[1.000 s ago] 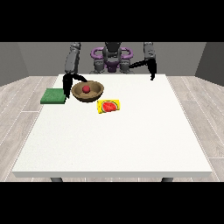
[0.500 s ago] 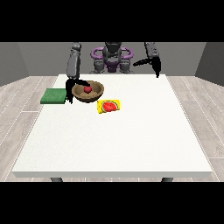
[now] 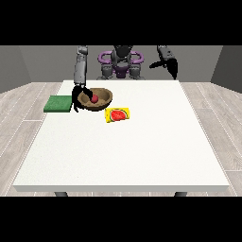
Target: Pick the cup and pour the ball into the bowl, then pick the bowl and place it on the pad
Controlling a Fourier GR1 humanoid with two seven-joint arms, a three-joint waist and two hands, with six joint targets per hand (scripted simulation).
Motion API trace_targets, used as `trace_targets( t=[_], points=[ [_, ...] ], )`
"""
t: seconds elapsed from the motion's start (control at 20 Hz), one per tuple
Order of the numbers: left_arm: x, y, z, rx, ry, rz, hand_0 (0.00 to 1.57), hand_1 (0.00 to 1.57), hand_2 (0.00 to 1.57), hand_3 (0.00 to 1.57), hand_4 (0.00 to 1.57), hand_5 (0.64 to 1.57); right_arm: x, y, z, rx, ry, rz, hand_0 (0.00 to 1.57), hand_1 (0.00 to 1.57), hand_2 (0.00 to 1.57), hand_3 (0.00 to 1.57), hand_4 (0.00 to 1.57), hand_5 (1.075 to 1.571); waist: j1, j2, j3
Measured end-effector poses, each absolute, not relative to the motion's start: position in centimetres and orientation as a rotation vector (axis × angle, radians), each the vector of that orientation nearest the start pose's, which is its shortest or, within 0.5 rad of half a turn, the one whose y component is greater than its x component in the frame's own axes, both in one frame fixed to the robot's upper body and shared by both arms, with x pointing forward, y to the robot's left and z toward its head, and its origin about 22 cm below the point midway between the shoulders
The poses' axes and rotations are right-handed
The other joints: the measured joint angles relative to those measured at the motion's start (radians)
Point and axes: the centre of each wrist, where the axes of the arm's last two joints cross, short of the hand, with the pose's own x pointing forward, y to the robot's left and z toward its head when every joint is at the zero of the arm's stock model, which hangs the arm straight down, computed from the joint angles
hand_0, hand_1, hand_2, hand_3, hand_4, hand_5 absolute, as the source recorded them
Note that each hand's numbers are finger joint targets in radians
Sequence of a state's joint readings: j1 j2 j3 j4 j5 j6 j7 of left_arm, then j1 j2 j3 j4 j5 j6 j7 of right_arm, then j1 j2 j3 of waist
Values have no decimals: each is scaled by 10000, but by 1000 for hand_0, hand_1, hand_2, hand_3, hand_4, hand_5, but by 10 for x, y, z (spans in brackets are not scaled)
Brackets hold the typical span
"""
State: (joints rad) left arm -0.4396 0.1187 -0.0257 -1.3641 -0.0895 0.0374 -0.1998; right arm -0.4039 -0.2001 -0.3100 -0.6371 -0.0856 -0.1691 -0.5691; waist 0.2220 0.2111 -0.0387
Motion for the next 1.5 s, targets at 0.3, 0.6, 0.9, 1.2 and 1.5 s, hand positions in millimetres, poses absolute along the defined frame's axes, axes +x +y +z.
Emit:
trace_targets(
  t=[0.3,0.6,0.9,1.2,1.5],
  points=[
    [338,209,57,378,-19143,-2883,0,0,0,0,963,1422,304,-332,-79,-6107,-14161,-864,1571,1571,1571,950,866,1567,175,-569,82],
    [325,244,9,1075,-17511,-1916,0,0,0,0,1003,1407,329,-322,-52,-6183,-11735,-146,1571,1571,1571,874,798,1564,-886,-2036,290],
    [306,279,-19,1659,-16666,-1321,0,0,0,0,997,1414,349,-325,-14,-5828,-10914,252,1571,1571,1571,750,787,1570,-1788,-2826,357],
    [313,286,-12,1749,-17088,-1189,0,0,0,0,1096,1448,363,-336,20,-5702,-11245,-142,1571,1571,1571,728,777,1571,-1953,-2225,378],
    [320,315,21,1558,-17910,-985,0,0,0,0,1324,1546,343,-402,32,-6320,-11683,-574,1571,1571,1571,0,919,1571,-1508,-1532,388]
  ],
)
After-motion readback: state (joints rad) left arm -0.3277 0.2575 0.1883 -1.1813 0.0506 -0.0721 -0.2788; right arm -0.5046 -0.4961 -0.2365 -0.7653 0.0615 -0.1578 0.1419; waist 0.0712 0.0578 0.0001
